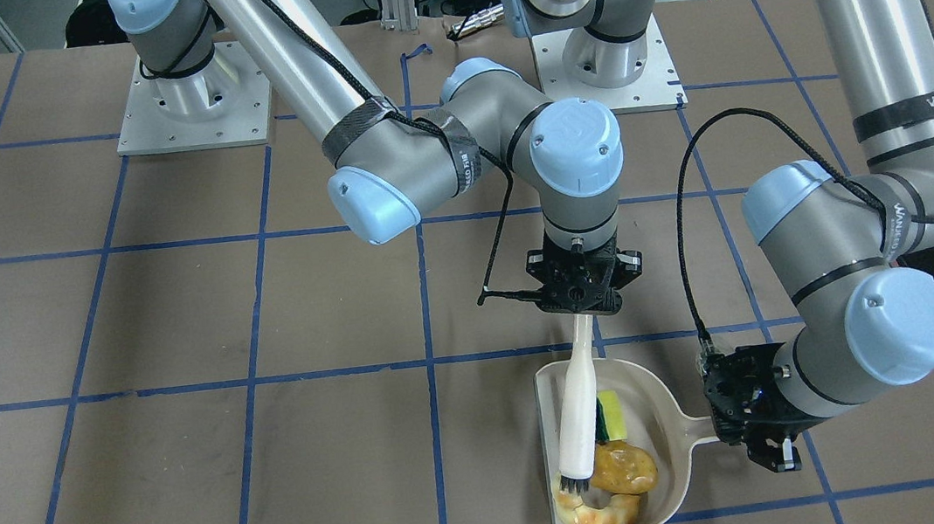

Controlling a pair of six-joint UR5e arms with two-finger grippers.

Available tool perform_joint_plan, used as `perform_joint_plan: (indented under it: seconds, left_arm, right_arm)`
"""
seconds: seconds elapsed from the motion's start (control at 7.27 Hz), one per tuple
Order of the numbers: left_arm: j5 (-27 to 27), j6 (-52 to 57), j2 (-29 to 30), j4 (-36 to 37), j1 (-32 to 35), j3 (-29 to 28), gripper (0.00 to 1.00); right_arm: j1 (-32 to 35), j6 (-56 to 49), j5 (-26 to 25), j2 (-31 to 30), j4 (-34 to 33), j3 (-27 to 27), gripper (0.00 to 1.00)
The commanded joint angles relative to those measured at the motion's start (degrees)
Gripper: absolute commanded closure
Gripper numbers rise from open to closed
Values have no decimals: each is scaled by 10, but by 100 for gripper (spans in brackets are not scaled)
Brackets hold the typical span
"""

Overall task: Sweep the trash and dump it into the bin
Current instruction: 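Push the remaining debris deeper into the dustpan with the right gripper's brush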

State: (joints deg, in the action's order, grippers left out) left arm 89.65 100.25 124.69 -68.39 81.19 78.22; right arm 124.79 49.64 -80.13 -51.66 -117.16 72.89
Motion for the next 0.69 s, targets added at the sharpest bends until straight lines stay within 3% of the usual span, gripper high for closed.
perform_joint_plan:
  seconds: [0.0, 0.55]
  left_arm:
    - [-1, 2, -1, 0, -2, 2, 100]
    - [-3, 5, -1, 0, -3, 3, 100]
  right_arm:
    - [-1, -23, -11, -9, 33, 0, 100]
    - [-25, -119, -94, -39, 136, 9, 100]
